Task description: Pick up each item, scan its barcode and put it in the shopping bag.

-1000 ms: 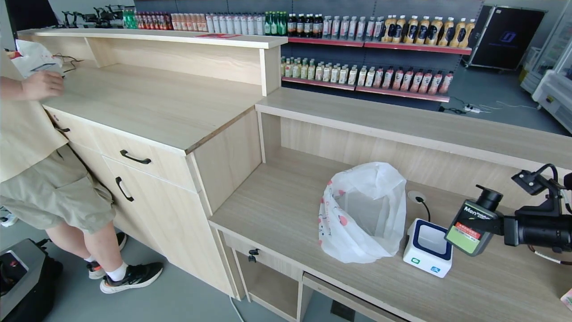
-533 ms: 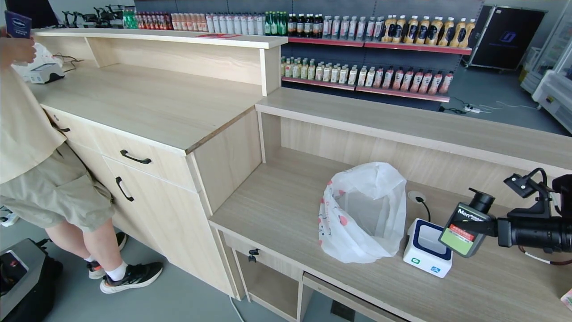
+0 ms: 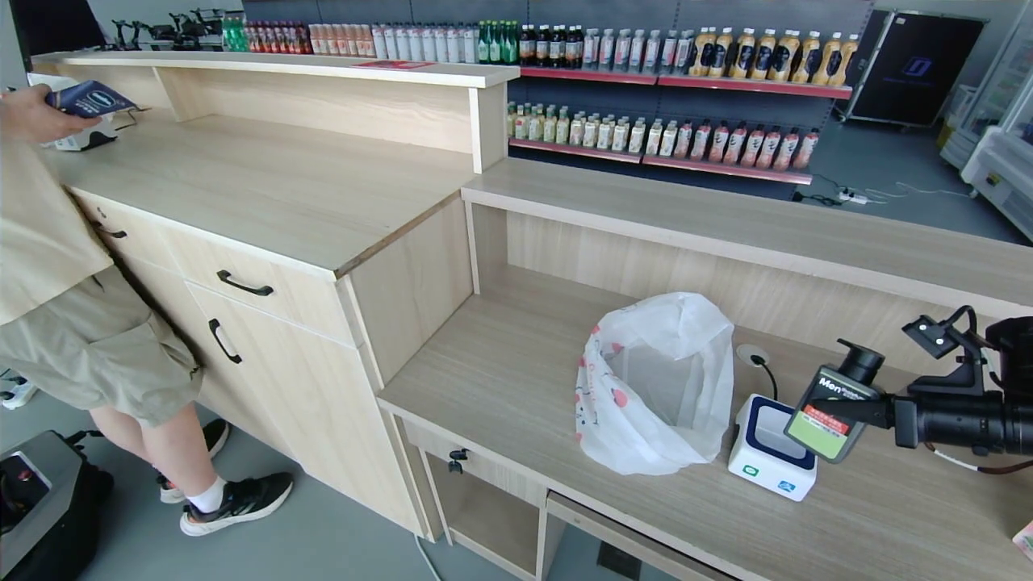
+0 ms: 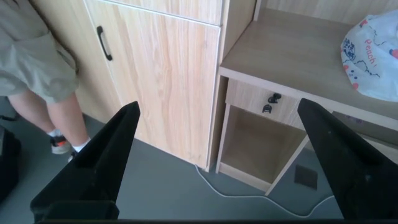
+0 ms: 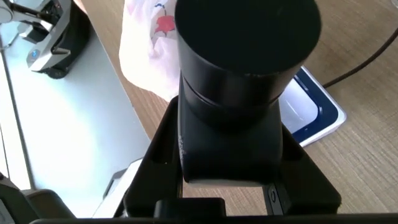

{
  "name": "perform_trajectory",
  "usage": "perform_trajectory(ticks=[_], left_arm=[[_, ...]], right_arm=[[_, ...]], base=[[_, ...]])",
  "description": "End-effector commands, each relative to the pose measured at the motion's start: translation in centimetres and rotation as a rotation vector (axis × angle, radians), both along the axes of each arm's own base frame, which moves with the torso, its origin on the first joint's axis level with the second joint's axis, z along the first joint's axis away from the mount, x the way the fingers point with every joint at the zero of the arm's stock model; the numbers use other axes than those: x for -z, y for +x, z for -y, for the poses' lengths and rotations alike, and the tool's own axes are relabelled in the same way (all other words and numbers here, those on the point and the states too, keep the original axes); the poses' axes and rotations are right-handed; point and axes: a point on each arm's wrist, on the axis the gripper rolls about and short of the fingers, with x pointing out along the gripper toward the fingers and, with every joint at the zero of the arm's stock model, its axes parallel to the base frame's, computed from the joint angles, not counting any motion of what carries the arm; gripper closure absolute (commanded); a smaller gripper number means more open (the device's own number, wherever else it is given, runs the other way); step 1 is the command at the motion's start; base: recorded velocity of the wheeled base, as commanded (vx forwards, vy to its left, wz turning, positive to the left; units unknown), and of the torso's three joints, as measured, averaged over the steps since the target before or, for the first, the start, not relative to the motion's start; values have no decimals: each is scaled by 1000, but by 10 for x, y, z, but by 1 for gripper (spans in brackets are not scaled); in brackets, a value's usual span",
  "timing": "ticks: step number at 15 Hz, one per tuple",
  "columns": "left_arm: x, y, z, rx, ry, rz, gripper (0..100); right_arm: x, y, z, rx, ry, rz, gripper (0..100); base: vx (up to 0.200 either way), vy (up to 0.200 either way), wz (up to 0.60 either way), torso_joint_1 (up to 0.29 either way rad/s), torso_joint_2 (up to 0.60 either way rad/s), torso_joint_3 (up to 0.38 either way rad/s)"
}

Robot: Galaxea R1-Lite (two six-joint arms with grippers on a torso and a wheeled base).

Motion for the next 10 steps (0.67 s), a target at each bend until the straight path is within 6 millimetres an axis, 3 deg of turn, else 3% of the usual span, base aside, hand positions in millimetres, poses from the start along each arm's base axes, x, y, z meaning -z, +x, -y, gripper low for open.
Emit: perform_trajectory(ticks=[1, 5, 10], left_arm=[[0, 0, 0, 0, 0, -1, 0], [0, 0, 0, 0, 0, -1, 0], [0, 0, 0, 0, 0, -1, 0]], right_arm=[[5, 4, 1, -11, 15, -7, 100], [4, 22, 7, -25, 11, 33, 100], [9, 30, -9, -97, -17, 52, 100]], base=[[0, 0, 0, 0, 0, 0], [0, 0, 0, 0, 0, 0], [0, 0, 0, 0, 0, 0]])
